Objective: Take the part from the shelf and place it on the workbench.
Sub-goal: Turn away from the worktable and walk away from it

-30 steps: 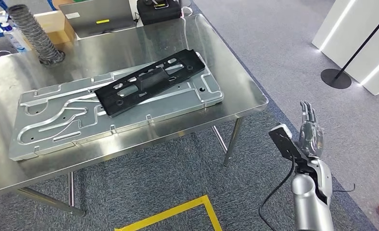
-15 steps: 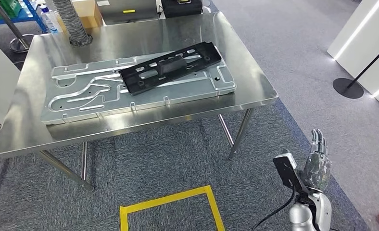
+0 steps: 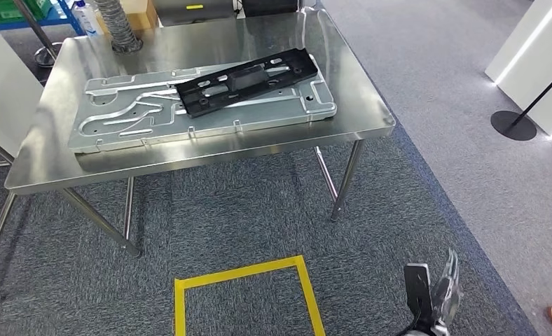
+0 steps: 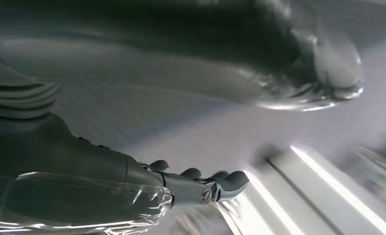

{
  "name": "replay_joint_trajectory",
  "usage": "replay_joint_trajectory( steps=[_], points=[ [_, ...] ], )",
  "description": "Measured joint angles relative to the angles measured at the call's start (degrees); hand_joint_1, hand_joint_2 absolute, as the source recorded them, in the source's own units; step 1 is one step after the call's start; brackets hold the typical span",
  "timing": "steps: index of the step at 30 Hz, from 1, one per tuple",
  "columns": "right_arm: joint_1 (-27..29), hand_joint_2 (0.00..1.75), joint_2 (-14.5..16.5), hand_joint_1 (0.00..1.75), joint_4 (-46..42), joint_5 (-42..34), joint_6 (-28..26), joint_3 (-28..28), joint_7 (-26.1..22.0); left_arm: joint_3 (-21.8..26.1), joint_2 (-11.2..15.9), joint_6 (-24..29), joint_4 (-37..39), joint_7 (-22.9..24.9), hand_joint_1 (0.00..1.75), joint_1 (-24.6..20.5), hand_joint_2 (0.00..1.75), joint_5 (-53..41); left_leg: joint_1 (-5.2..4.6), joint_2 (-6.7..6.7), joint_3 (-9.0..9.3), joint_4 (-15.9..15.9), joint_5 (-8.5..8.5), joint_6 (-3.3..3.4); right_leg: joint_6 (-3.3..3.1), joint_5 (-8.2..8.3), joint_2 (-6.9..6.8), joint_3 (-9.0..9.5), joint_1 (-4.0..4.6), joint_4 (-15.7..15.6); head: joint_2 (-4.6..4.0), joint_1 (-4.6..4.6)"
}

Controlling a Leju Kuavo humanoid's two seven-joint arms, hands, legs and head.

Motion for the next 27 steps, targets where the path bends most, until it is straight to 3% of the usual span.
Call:
replay_joint_trajectory(
  steps=[2, 4, 5, 6, 8, 9, 10, 12, 13, 14, 15, 16, 18, 20, 22, 24, 25, 27],
  points=[
    [-1.06, 0.0, -0.01, 0.0, 7.49, -2.46, 1.74, -2.7, -0.65, -0.08, 0.04, 0.01, 0.0, 0.09, 0.0, 0.0, 0.0, -0.3, 0.01, 0.21, 5.37, -6.24, 2.51, 0.28, 0.3, 1.03, -0.23, -1.53, 0.11, 0.31, 0.0, -0.01],
    [-1.79, 0.0, -0.04, 0.0, 13.96, -4.26, 4.81, -4.86, 0.56, -0.31, 0.15, 0.01, 0.0, 0.1, 0.0, -0.15, 0.0, -0.71, -0.29, 0.46, 11.09, -14.54, 2.21, 0.78, 0.83, 1.92, -0.42, -2.48, 0.21, 0.59, 0.0, -0.01],
    [-2.0, 0.0, -0.06, 0.0, 16.88, -5.05, 6.33, -5.79, 1.36, -0.5, 0.21, -0.01, 0.0, 0.1, 0.0, -0.22, 0.0, -0.97, -0.52, 0.51, 12.53, -16.98, 1.59, 1.09, 1.16, 2.35, -0.55, -2.68, 0.2, 0.62, 0.0, -0.01],
    [-2.07, 0.0, -0.08, 0.0, 19.35, -5.54, 7.34, -6.57, 1.95, -0.71, 0.26, -0.02, 0.0, 0.1, 0.0, -0.23, 0.0, -1.15, -0.76, 0.44, 12.86, -18.07, 1.4, 1.44, 1.51, 2.79, -0.68, -2.79, 0.15, 0.57, 0.0, 0.0],
    [-2.11, 0.0, 0.0, 0.0, 23.3, -5.95, 8.14, -7.59, 2.53, -1.06, 0.32, -0.04, 0.0, 0.12, 0.0, -0.11, 0.0, -1.37, -0.81, 0.44, 12.2, -18.42, 2.21, 2.4, 2.25, 2.73, -0.48, -3.18, -0.12, 0.83, 0.0, 0.0],
    [-2.12, 0.0, 0.16, 0.0, 24.73, -6.15, 8.61, -7.93, 2.81, -1.2, 0.37, -0.04, 0.0, 0.12, 0.0, -0.1, 0.0, -1.43, -0.77, 0.52, 11.78, -18.57, 2.76, 2.95, 2.53, 1.47, -0.12, -3.69, -0.23, 1.88, 0.0, 0.0],
    [-2.14, 0.0, 0.32, 0.0, 26.03, -6.42, 9.41, -8.3, 3.35, -1.32, 0.41, -0.04, 0.0, 0.09, 0.0, -0.14, 0.0, -1.5, -0.73, 0.61, 11.27, -18.72, 3.36, 3.43, 2.74, -0.77, 0.3, -4.56, -0.31, 4.11, 0.0, 0.0],
    [-2.12, 0.0, 0.56, 0.0, 28.26, -7.0, 11.78, -9.04, 5.34, -1.51, 0.47, -0.02, 0.0, 0.0, 0.0, -0.27, 0.0, -1.71, -0.94, 0.65, 9.95, -18.67, 4.37, 4.0, 2.91, -6.18, 0.84, -6.85, -0.39, 11.39, 0.0, 0.0],
    [-2.09, 0.0, 0.56, 0.0, 29.36, -7.15, 13.03, -9.32, 6.66, -1.6, 0.48, -0.01, 0.0, -0.04, 0.0, -0.27, 0.0, -1.81, -1.06, 0.61, 9.24, -18.59, 4.89, 4.06, 2.95, -7.8, 0.92, -7.65, -0.39, 14.88, 0.0, 0.0],
    [-2.06, 0.0, 0.56, 0.0, 30.43, -7.09, 14.18, -9.48, 8.04, -1.69, 0.49, 0.0, 0.0, -0.06, 0.0, -0.26, 0.0, -1.95, -1.15, 0.55, 8.49, -18.47, 5.42, 4.05, 2.95, -8.12, 0.96, -7.72, -0.39, 16.89, 0.0, 0.0],
    [-2.03, 0.0, 0.56, 0.0, 31.44, -6.88, 15.32, -9.55, 9.4, -1.81, 0.5, -0.01, 0.0, -0.07, 0.0, -0.24, 0.0, -2.09, -1.2, 0.46, 7.72, -18.28, 5.92, 3.96, 2.89, -7.29, 0.97, -6.82, -0.38, 16.91, 0.0, 0.0],
    [-2.03, 0.0, 0.56, 0.0, 32.31, -6.59, 16.41, -9.57, 10.65, -1.95, 0.5, -0.01, 0.0, -0.08, 0.0, -0.25, 0.0, -2.25, -1.22, 0.34, 6.95, -18.04, 6.37, 3.83, 2.74, -5.75, 1.0, -4.74, -0.38, 14.58, 0.0, 0.0],
    [-2.12, 0.0, 0.56, 0.0, 33.65, -5.97, 18.18, -9.57, 12.54, -2.33, 0.47, -0.01, 0.0, -0.08, 0.0, -0.34, 0.0, -2.49, -1.28, 0.11, 5.61, -17.42, 7.08, 3.46, 2.21, -3.79, 1.33, 1.25, -0.23, 6.29, 0.0, 0.0],
    [-2.27, 0.0, 0.56, 0.0, 34.64, -5.69, 18.99, -9.57, 13.47, -2.68, 0.43, 0.0, 0.0, -0.09, 0.0, -0.43, 0.0, -2.58, -1.36, 0.02, 4.85, -16.98, 7.72, 2.92, 1.7, -3.99, 1.58, 5.03, 0.05, 0.36, 0.0, 0.0],
    [-2.33, 0.0, 0.56, 0.0, 35.51, -5.6, 19.11, -9.57, 13.82, -2.85, 0.42, 0.0, 0.0, -0.09, 0.0, -0.43, 0.0, -2.61, -1.39, -0.03, 4.57, -16.96, 8.44, 2.24, 1.14, -3.93, 1.48, 5.24, 0.16, -0.82, 0.0, 0.0],
    [-2.4, 0.0, 0.4, 0.0, 36.19, -5.56, 19.64, -9.56, 14.12, -2.88, 0.44, 0.0, 0.0, -0.05, 0.0, -0.37, 0.0, -2.63, -1.26, -0.1, 4.01, -15.9, 7.37, 1.66, 0.29, -2.95, 1.12, 4.74, -0.03, -1.21, 0.0, 0.0],
    [-2.46, 0.0, 0.15, 0.0, 36.49, -5.52, 20.32, -9.55, 14.39, -2.9, 0.45, -0.01, 0.0, 0.01, 0.0, -0.35, 0.0, -2.66, -1.17, -0.13, 3.29, -13.96, 5.41, 1.39, -0.11, -2.36, 0.91, 4.34, -0.15, -1.39, 0.0, 0.0],
    [-2.52, 0.0, -0.8, 0.0, 37.15, -5.27, 22.36, -9.42, 14.95, -2.95, 0.46, -0.02, 0.0, 0.23, 0.0, -0.38, 0.0, -2.81, -0.84, -0.11, 1.21, -7.21, -0.06, 0.91, -0.49, -1.42, 0.55, 3.15, -0.1, -1.31, 0.0, 0.0]
  ],
)
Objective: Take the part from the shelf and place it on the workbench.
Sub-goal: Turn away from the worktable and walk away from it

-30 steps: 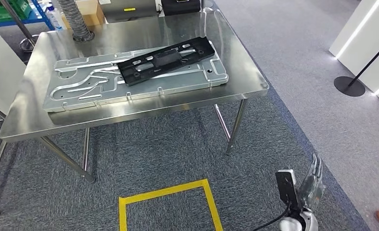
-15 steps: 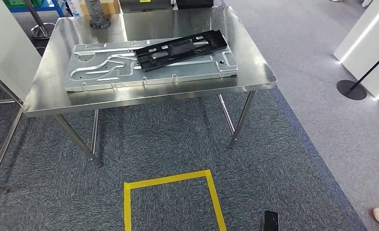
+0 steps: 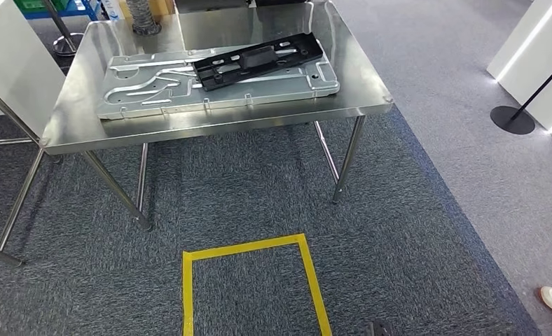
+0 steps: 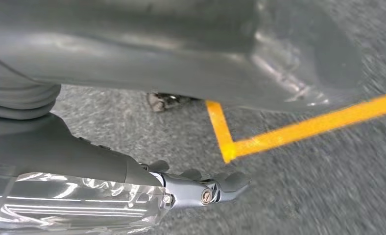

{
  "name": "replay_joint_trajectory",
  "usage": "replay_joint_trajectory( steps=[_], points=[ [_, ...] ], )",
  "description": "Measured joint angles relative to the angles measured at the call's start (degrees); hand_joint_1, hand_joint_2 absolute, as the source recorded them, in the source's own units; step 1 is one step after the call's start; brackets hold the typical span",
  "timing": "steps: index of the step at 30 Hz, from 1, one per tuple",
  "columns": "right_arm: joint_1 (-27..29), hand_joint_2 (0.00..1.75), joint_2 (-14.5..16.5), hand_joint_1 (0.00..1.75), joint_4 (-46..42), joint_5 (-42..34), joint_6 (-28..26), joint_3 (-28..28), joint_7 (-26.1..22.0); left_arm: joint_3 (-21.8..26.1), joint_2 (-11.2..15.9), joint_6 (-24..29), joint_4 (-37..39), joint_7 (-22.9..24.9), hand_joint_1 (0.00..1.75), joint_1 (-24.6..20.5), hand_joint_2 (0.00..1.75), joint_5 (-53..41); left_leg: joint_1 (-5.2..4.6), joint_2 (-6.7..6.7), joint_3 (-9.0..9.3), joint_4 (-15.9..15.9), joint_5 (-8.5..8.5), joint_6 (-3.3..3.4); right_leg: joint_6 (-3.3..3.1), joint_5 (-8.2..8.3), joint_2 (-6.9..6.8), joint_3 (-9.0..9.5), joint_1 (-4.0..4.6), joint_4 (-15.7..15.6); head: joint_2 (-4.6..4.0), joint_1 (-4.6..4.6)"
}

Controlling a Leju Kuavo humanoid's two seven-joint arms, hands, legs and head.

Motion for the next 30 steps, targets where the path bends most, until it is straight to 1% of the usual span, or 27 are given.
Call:
replay_joint_trajectory(
  steps=[1, 2, 3, 4, 5, 7, 8, 9, 11, 12, 13, 14, 15, 16, 17, 18, 19, 20, 21, 22, 23, 24, 25, 26, 27, 28, 30],
  points=[
    [0.0, 0.0, -0.62, 0.0, 0.41, 0.22, 1.05, 0.16, 0.27, -0.04, -0.01, 0.0, 0.0, 0.14, 0.0, 0.0, 0.0, -0.13, 0.17, 0.0, -0.89, 3.65, -1.97, -0.25, 0.03, 0.46, -0.18, -0.72, 0.04, 0.16, 0.0, 0.0],
    [0.0, 0.0, -1.27, 0.0, 0.86, 0.46, 1.97, 0.37, 0.44, -0.1, -0.03, 0.01, 0.0, 0.26, 0.0, 0.0, 0.0, -0.26, 0.32, 0.01, -1.14, 6.11, -2.65, -0.48, 0.12, 0.9, -0.36, -1.52, 0.06, 0.37, 0.0, 0.0],
    [0.0, 0.0, -1.89, 0.0, 1.3, 0.71, 2.63, 0.6, 0.59, -0.2, -0.05, 0.04, 0.0, 0.36, 0.0, 0.0, 0.0, -0.39, 0.49, 0.02, -0.47, 6.76, -2.11, -0.67, 0.28, 1.35, -0.52, -2.38, 0.05, 0.65, 0.0, 0.0],
    [-0.01, 0.0, -2.46, 0.0, 1.7, 0.99, 3.09, 0.81, 0.72, -0.31, -0.07, 0.08, 0.0, 0.43, 0.0, -0.02, 0.0, -0.49, 0.67, 0.04, 1.23, 5.28, -0.72, -0.81, 0.5, 1.75, -0.65, -3.22, 0.0, 0.98, 0.0, 0.0],
    [-0.03, 0.0, -2.95, 0.0, 2.04, 1.31, 3.48, 1.03, 0.83, -0.44, -0.1, 0.12, 0.0, 0.46, 0.0, -0.06, 0.0, -0.57, 0.85, 0.09, 3.84, 2.03, 0.76, -0.9, 0.77, 2.09, -0.73, -3.96, -0.05, 1.38, 0.0, -0.01],
    [-0.03, 0.0, -3.83, 0.0, 2.53, 2.0, 4.41, 1.58, 0.96, -0.74, -0.2, 0.2, 0.0, 0.49, 0.0, -0.24, 0.0, -0.74, 0.91, 0.16, 9.22, -5.77, 1.43, -0.78, 1.42, 2.63, -0.87, -5.16, -0.03, 2.23, 0.0, -0.01],
    [-0.04, 0.0, -4.2, 0.0, 2.73, 2.31, 4.98, 1.9, 0.96, -0.87, -0.28, 0.22, 0.0, 0.48, 0.0, -0.33, 0.0, -0.8, 0.79, 0.15, 10.68, -8.32, 1.07, -0.51, 1.81, 2.94, -0.94, -5.52, -0.01, 2.53, 0.0, -0.01],
    [-0.04, 0.0, -4.49, 0.0, 2.92, 2.57, 5.45, 2.21, 0.96, -0.98, -0.35, 0.24, 0.0, 0.46, 0.0, -0.38, 0.0, -0.85, 0.58, 0.09, 11.17, -9.58, 0.67, -0.08, 2.19, 3.3, -1.01, -5.77, 0.0, 2.67, 0.0, 0.0],
    [0.0, 0.0, -4.77, 0.0, 3.24, 2.95, 5.91, 2.67, 1.02, -1.1, -0.44, 0.23, 0.0, 0.5, 0.0, -0.28, 0.0, -0.89, 0.32, 0.09, 10.56, -9.93, 1.21, 1.12, 3.02, 3.85, -1.01, -6.05, -0.28, 2.79, 0.0, 0.0],
    [0.09, 0.0, -4.81, 0.0, 3.37, 3.05, 6.11, 2.86, 1.07, -1.15, -0.47, 0.22, 0.0, 0.52, 0.0, -0.24, 0.0, -0.91, 0.24, 0.14, 10.17, -10.02, 1.7, 1.78, 3.32, 3.14, -0.82, -6.41, -0.45, 3.35, 0.0, 0.0],
    [0.21, 0.0, -4.79, 0.0, 3.46, 3.09, 6.3, 3.03, 1.12, -1.21, -0.48, 0.22, 0.0, 0.55, 0.0, -0.23, 0.0, -0.93, 0.21, 0.21, 9.65, -10.14, 2.29, 2.4, 3.53, 1.36, -0.55, -7.04, -0.6, 4.88, 0.0, 0.0],
    [0.32, 0.44, -4.68, 0.0, 3.56, 3.1, 6.49, 3.15, 1.17, -1.26, -0.49, 0.21, 0.0, 0.56, 0.0, -0.27, 0.0, -0.94, 0.15, 0.27, 8.99, -10.2, 2.91, 2.88, 3.63, -1.38, -0.24, -8.01, -0.69, 7.64, 0.0, 0.0],
    [0.4, 0.87, -4.51, 0.0, 3.62, 3.1, 6.66, 3.25, 1.2, -1.29, -0.49, 0.2, 0.0, 0.56, 0.0, -0.31, 0.0, -0.95, -0.01, 0.27, 8.24, -10.17, 3.52, 3.19, 3.67, -4.41, -0.01, -9.11, -0.7, 11.26, 0.0, 0.0],
    [0.46, 1.31, -4.28, 0.0, 3.66, 3.1, 6.73, 3.32, 1.21, -1.32, -0.48, 0.19, 0.0, 0.57, 0.0, -0.32, 0.0, -0.96, -0.19, 0.27, 7.47, -10.13, 4.12, 3.35, 3.69, -6.76, 0.1, -10.04, -0.71, 15.04, 0.0, 0.0],
    [0.49, 1.75, -4.06, 0.0, 3.68, 3.11, 6.73, 3.35, 1.22, -1.33, -0.48, 0.17, 0.0, 0.57, 0.0, -0.29, 0.0, -0.97, -0.38, 0.27, 6.7, -10.09, 4.71, 3.41, 3.66, -7.86, 0.16, -10.45, -0.7, 17.87, 0.0, 0.0],
    [0.52, 1.75, -3.92, 0.0, 3.69, 3.11, 6.72, 3.38, 1.22, -1.34, -0.49, 0.15, 0.0, 0.57, 0.0, -0.25, 0.0, -0.98, -0.55, 0.25, 5.95, -10.02, 5.26, 3.41, 3.57, -7.6, 0.19, -9.98, -0.66, 18.92, 0.0, 0.0],
    [0.53, 1.75, -3.84, 0.0, 3.69, 3.12, 6.72, 3.4, 1.23, -1.34, -0.49, 0.13, 0.0, 0.57, 0.0, -0.21, 0.0, -0.99, -0.65, 0.23, 5.23, -9.93, 5.77, 3.35, 3.39, -6.34, 0.21, -8.46, -0.57, 17.83, 0.0, 0.0],
    [0.53, 1.75, -3.81, 0.0, 3.7, 3.12, 6.81, 3.44, 1.23, -1.35, -0.5, 0.11, 0.0, 0.57, 0.0, -0.2, 0.0, -1.01, -0.71, 0.18, 4.58, -9.83, 6.24, 3.24, 3.1, -4.76, 0.26, -5.93, -0.43, 14.76, 0.0, 0.0],
    [0.5, 1.75, -3.8, 0.0, 3.7, 3.12, 6.89, 3.49, 1.23, -1.36, -0.52, 0.11, 0.0, 0.58, 0.0, -0.2, 0.0, -1.02, -0.74, 0.14, 4.05, -9.7, 6.65, 3.1, 2.71, -3.65, 0.35, -2.79, -0.19, 10.51, 0.0, 0.0],
    [0.46, 1.31, -3.79, 0.0, 3.69, 3.12, 7.03, 3.54, 1.2, -1.37, -0.56, 0.1, 0.0, 0.58, 0.0, -0.23, 0.0, -1.03, -0.79, 0.11, 3.63, -9.56, 7.02, 2.9, 2.32, -3.21, 0.43, 0.14, 0.06, 6.14, 0.0, 0.0],
    [0.41, 0.87, -3.79, 0.0, 3.69, 3.11, 7.23, 3.57, 1.17, -1.38, -0.61, 0.1, 0.0, 0.57, 0.0, -0.28, 0.0, -1.04, -0.82, 0.13, 3.34, -9.46, 7.4, 2.65, 1.98, -3.26, 0.51, 2.16, 0.3, 2.86, 0.0, 0.0],
    [0.38, 0.44, -3.79, 0.0, 3.69, 3.11, 7.47, 3.59, 1.14, -1.38, -0.65, 0.08, 0.0, 0.57, 0.0, -0.32, 0.0, -1.05, -0.8, 0.16, 3.14, -9.4, 7.77, 2.37, 1.68, -3.54, 0.57, 3.15, 0.53, 1.01, 0.0, 0.0],
    [0.4, 0.0, -3.79, 0.0, 3.69, 3.09, 7.83, 3.6, 1.09, -1.39, -0.67, 0.04, 0.0, 0.56, 0.0, -0.35, 0.0, -1.07, -0.78, 0.19, 3.0, -9.4, 8.18, 2.03, 1.41, -3.53, 0.55, 3.26, 0.68, 0.3, 0.0, 0.0],
    [0.45, 0.0, -3.79, 0.0, 3.7, 3.06, 8.25, 3.61, 1.07, -1.39, -0.68, 0.01, 0.0, 0.56, 0.0, -0.34, 0.0, -1.08, -0.72, 0.2, 2.87, -9.32, 8.4, 1.71, 1.08, -3.12, 0.48, 3.01, 0.59, 0.12, 0.0, 0.0],
    [0.49, 0.44, -3.79, 0.0, 3.71, 3.03, 8.72, 3.61, 1.02, -1.39, -0.68, -0.03, 0.0, 0.56, 0.0, -0.32, 0.0, -1.09, -0.67, 0.16, 2.6, -8.86, 7.91, 1.41, 0.67, -2.58, 0.35, 2.72, 0.49, -0.06, 0.0, 0.0],
    [0.51, 0.87, -3.82, 0.0, 3.72, 3.01, 9.14, 3.61, 0.96, -1.39, -0.68, -0.05, 0.0, 0.56, 0.0, -0.29, 0.0, -1.11, -0.63, 0.1, 2.08, -7.59, 6.48, 1.11, 0.25, -1.98, 0.2, 2.32, 0.36, -0.24, 0.0, -0.01],
    [0.5, 1.75, -4.05, 0.0, 3.73, 2.99, 9.68, 3.61, 0.84, -1.39, -0.68, -0.05, 0.0, 0.74, 0.0, -0.27, 0.0, -1.28, -0.36, 0.01, 0.26, -1.94, 1.29, 0.57, -0.24, -0.88, -0.07, 1.12, 0.31, -0.29, 0.0, -0.01]
  ],
)
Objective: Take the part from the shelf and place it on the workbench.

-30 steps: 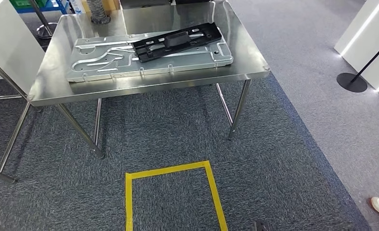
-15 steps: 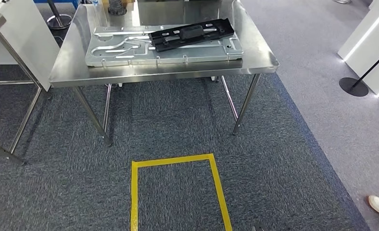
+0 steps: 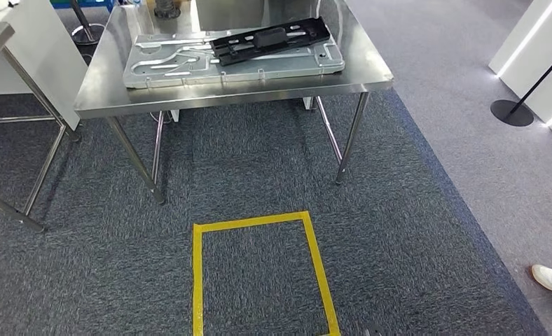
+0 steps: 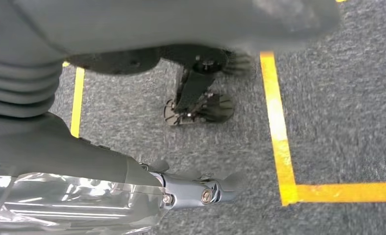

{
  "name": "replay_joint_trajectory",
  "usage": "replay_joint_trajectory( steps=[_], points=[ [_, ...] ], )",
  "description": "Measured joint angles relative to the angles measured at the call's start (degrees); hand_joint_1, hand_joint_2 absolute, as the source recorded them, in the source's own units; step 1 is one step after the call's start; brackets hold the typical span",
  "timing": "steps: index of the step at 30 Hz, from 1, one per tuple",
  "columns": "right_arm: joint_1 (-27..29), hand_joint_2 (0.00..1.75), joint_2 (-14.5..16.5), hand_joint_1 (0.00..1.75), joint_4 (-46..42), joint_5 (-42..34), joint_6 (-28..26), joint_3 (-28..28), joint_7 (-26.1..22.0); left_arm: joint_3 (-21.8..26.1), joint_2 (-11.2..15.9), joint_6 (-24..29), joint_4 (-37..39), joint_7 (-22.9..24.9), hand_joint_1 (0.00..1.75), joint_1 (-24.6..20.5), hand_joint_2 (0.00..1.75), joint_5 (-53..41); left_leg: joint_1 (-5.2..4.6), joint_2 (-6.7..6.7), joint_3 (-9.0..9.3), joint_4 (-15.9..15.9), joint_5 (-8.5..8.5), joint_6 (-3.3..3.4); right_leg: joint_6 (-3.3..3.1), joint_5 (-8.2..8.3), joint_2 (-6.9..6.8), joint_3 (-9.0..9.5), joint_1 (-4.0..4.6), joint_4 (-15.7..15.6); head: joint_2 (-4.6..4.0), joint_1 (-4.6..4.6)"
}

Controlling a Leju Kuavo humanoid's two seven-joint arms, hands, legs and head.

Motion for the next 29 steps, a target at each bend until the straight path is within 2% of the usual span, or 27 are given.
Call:
replay_joint_trajectory(
  steps=[1, 2, 3, 4, 5, 6, 7, 8, 9, 11, 12, 13, 14, 15, 16, 17, 18, 19, 20, 21, 23, 24, 27, 28, 29],
  points=[
    [0.02, 1.75, -0.22, 0.0, 0.0, 0.0, 0.09, 0.0, -0.04, -0.02, 0.0, 0.0, 0.0, 0.26, 0.0, 0.01, 0.0, -0.16, 0.19, 0.0, -0.95, 3.75, -2.45, -0.27, -0.05, 0.5, -0.09, -0.73, 0.04, 0.13, 0.0, 0.0],
    [0.05, 1.31, -0.46, 0.0, 0.01, 0.0, 0.12, 0.0, -0.05, -0.04, 0.0, 0.0, 0.0, 0.58, 0.0, 0.02, 0.0, -0.37, 0.4, 0.01, -1.5, 6.91, -3.79, -0.53, 0.03, 1.0, -0.18, -1.53, 0.07, 0.31, 0.0, 0.01],
    [0.08, 0.87, -0.7, 0.0, 0.02, 0.0, 0.13, 0.0, -0.05, -0.08, 0.0, 0.0, 0.0, 0.94, 0.0, 0.05, 0.0, -0.56, 0.6, 0.02, -1.3, 8.61, -3.84, -0.75, 0.16, 1.47, -0.25, -2.41, 0.06, 0.58, 0.0, 0.01],
    [0.09, 0.44, -0.92, 0.0, 0.04, 0.0, 0.13, 0.0, -0.05, -0.13, 0.0, -0.01, 0.0, 1.27, 0.0, 0.07, 0.0, -0.7, 0.79, 0.03, -0.17, 8.3, -2.79, -0.93, 0.34, 1.89, -0.29, -3.32, 0.0, 0.96, 0.0, 0.01],
    [0.11, 0.0, -1.1, 0.0, 0.07, -0.02, 0.12, 0.0, -0.05, -0.2, 0.0, -0.01, 0.0, 1.52, 0.0, 0.07, 0.0, -0.85, 0.99, 0.05, 1.94, 5.94, -1.26, -1.06, 0.56, 2.22, -0.3, -4.24, -0.09, 1.4, 0.0, 0.01],
    [0.13, 0.44, -1.23, 0.0, 0.09, -0.08, 0.1, -0.01, -0.05, -0.3, -0.01, 0.08, 0.0, 1.73, 0.0, 0.02, 0.0, -1.03, 1.16, 0.09, 4.82, 2.05, -0.29, -1.14, 0.82, 2.48, -0.3, -5.06, -0.16, 1.92, 0.0, 0.0],
    [0.15, 0.87, -1.31, 0.0, 0.1, -0.18, 0.08, -0.02, -0.04, -0.45, -0.02, 0.45, 0.0, 2.05, 0.0, -0.07, 0.0, -1.26, 1.15, 0.09, 7.64, -2.14, -0.1, -1.05, 1.12, 2.68, -0.3, -5.77, -0.2, 2.45, 0.0, 0.0],
    [0.17, 1.31, -1.36, 0.0, 0.11, -0.3, 0.06, -0.03, -0.02, -0.65, -0.06, 1.14, 0.0, 2.46, 0.0, -0.14, 0.0, -1.56, 1.06, 0.05, 9.62, -5.32, -0.34, -0.81, 1.46, 2.89, -0.31, -6.25, -0.2, 2.87, 0.0, 0.01],
    [0.17, 1.75, -1.38, 0.0, 0.11, -0.39, 0.04, -0.04, 0.02, -0.86, -0.1, 2.05, 0.0, 3.01, 0.0, -0.18, 0.0, -1.86, 0.92, -0.01, 10.67, -7.27, -0.88, -0.4, 1.84, 3.15, -0.31, -6.55, -0.21, 3.17, 0.0, 0.01],
    [0.21, 1.75, -1.38, 0.0, 0.14, -0.48, 0.03, -0.04, 0.18, -1.18, -0.2, 4.06, 0.0, 4.72, 0.0, -0.11, 0.0, -2.37, 0.62, -0.09, 10.53, -7.96, -0.79, 0.64, 2.66, 3.77, -0.31, -6.74, -0.32, 3.2, 0.0, 0.01],
    [0.23, 1.31, -1.38, 0.0, 0.14, -0.48, 0.02, -0.04, 0.25, -1.28, -0.22, 4.85, 0.0, 5.7, 0.0, -0.08, 0.0, -2.53, 0.59, -0.04, 10.34, -8.12, -0.43, 1.15, 3.01, 3.69, -0.21, -6.92, -0.48, 3.41, 0.0, 0.01],
    [0.26, 0.87, -1.37, 0.0, 0.15, -0.47, 0.01, -0.04, 0.34, -1.35, -0.26, 5.48, 0.0, 6.62, 0.0, -0.07, 0.44, -2.65, 0.57, 0.02, 10.05, -8.27, 0.05, 1.62, 3.29, 2.79, -0.11, -7.41, -0.61, 4.4, 0.0, 0.01],
    [0.28, 0.44, -1.29, 0.0, 0.17, -0.44, -0.01, -0.04, 0.45, -1.4, -0.29, 5.9, 0.0, 7.4, 0.0, -0.08, 0.87, -2.72, 0.59, 0.08, 9.66, -8.41, 0.55, 2.02, 3.5, 1.1, -0.01, -8.33, -0.72, 6.54, 0.0, 0.01],
    [0.29, 0.0, -1.19, 0.0, 0.19, -0.38, -0.02, -0.04, 0.59, -1.44, -0.31, 6.07, 0.0, 7.96, 0.0, -0.12, 1.31, -2.74, 0.54, 0.13, 9.16, -8.4, 0.97, 2.29, 3.64, -1.26, 0.1, -9.69, -0.8, 9.9, 0.0, 0.01],
    [0.29, 0.0, -1.06, 0.0, 0.2, -0.3, -0.03, -0.04, 0.74, -1.44, -0.32, 6.02, 0.0, 8.38, 0.0, -0.12, 1.75, -2.76, 0.44, 0.15, 8.64, -8.35, 1.32, 2.45, 3.75, -3.64, 0.13, -11.21, -0.8, 13.87, 0.0, 0.01],
    [0.29, 0.0, -0.91, 0.0, 0.22, -0.2, -0.03, -0.04, 0.93, -1.45, -0.33, 5.69, 0.0, 8.75, 0.0, -0.08, 1.75, -2.78, 0.32, 0.15, 8.15, -8.28, 1.64, 2.52, 3.83, -5.31, 0.15, -12.39, -0.79, 17.31, 0.0, 0.01],
    [0.29, 0.44, -0.81, 0.0, 0.23, -0.1, -0.04, -0.04, 1.09, -1.45, -0.34, 5.17, 0.0, 9.0, 0.0, -0.02, 1.75, -2.8, 0.2, 0.14, 7.75, -8.21, 1.92, 2.54, 3.84, -6.02, 0.16, -12.78, -0.78, 19.25, 0.0, 0.01],
    [0.29, 0.87, -0.75, 0.0, 0.23, 0.01, -0.05, -0.04, 1.22, -1.46, -0.34, 4.48, 0.0, 9.11, 0.0, 0.05, 1.75, -2.92, 0.12, 0.12, 7.44, -8.14, 2.14, 2.51, 3.77, -5.67, 0.17, -12.07, -0.77, 19.0, 0.0, 0.01],
    [0.27, 1.31, -0.71, 0.0, 0.24, 0.18, -0.05, -0.04, 1.31, -1.5, -0.35, 3.7, 0.0, 9.14, 0.0, 0.09, 1.75, -3.11, 0.06, 0.09, 7.25, -8.09, 2.33, 2.45, 3.61, -4.41, 0.18, -10.18, -0.73, 16.49, 0.0, 0.01],
    [0.23, 1.75, -0.7, 0.0, 0.24, 0.45, -0.04, -0.04, 1.31, -1.62, -0.36, 3.01, 0.0, 9.08, 0.0, 0.11, 1.75, -3.39, 0.02, 0.05, 7.18, -8.07, 2.48, 2.34, 3.34, -2.68, 0.22, -7.47, -0.67, 12.38, 0.0, 0.01],
    [0.1, 1.75, -0.7, 0.0, 0.24, 1.08, -0.05, 0.07, 1.14, -2.11, -0.4, 1.93, 0.0, 9.0, 0.0, 0.07, 1.75, -3.86, -0.15, 0.02, 7.0, -7.94, 2.69, 1.97, 2.64, -0.56, 0.4, -2.93, -0.35, 4.69, 0.0, 0.01],
    [0.15, 1.75, -0.7, 0.0, 0.24, 1.28, -0.06, 0.31, 1.06, -2.59, -0.4, 1.56, -0.01, 9.0, 0.0, 0.07, 1.75, -3.72, -0.19, 0.04, 6.88, -7.88, 2.81, 1.71, 2.29, -0.24, 0.48, -1.94, -0.15, 2.74, 0.0, 0.01],
    [0.77, 1.75, -0.7, 0.0, 0.22, 0.41, -0.25, 2.07, 1.15, -5.15, -0.2, 0.95, -0.16, 9.02, 0.0, 0.36, 1.75, -1.13, -0.11, 0.08, 6.63, -7.77, 2.8, 0.83, 1.35, 0.0, 0.43, -1.92, 0.02, 1.8, 0.0, 0.01],
    [0.98, 1.31, -0.72, 0.0, 0.19, -0.18, -0.33, 2.77, 1.3, -6.14, -0.05, 0.83, -0.24, 9.03, 0.0, 0.56, 1.31, 0.18, -0.11, 0.05, 6.41, -7.24, 2.23, 0.51, 1.02, 0.23, 0.34, -1.89, -0.09, 1.54, 0.0, 0.01],
    [1.09, 1.16, -0.73, 0.0, 0.18, -0.47, -0.36, 3.1, 1.39, -6.67, 0.03, 0.78, -0.29, 9.04, 0.0, 0.66, 1.16, 0.87, -0.12, 0.04, 6.32, -7.01, 1.94, 0.33, 0.81, 0.4, 0.29, -1.85, -0.21, 1.33, 0.0, 0.01]
  ],
)
